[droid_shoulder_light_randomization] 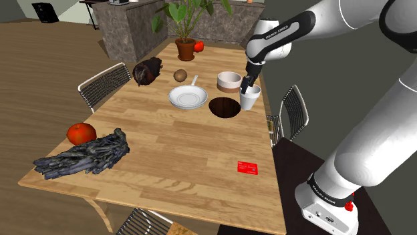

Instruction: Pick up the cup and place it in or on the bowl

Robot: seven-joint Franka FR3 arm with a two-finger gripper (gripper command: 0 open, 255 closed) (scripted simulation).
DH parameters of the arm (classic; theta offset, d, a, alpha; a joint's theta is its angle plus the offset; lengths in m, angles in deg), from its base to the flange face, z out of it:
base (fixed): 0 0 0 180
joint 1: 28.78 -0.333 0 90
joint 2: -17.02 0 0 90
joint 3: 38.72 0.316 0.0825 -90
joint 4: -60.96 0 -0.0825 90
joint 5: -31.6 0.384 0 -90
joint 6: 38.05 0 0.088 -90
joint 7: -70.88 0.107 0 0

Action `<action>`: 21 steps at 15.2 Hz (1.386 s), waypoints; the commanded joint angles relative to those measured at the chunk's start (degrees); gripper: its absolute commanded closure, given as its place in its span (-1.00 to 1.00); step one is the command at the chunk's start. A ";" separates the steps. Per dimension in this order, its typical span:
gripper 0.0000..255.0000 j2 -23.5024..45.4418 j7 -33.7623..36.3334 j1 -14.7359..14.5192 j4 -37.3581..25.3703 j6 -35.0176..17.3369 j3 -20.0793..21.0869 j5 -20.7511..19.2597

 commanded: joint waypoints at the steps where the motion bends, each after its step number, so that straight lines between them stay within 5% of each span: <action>1: -1.00 1.51 -0.78 0.17 -0.23 -1.34 -0.19 0.59; 15: -1.00 4.56 -1.65 0.24 0.88 -5.40 -0.09 1.82; 16: 1.00 4.56 -1.65 0.24 0.88 -5.40 -0.09 1.82; 21: 1.00 4.56 -1.65 0.24 0.90 -5.40 -0.10 1.82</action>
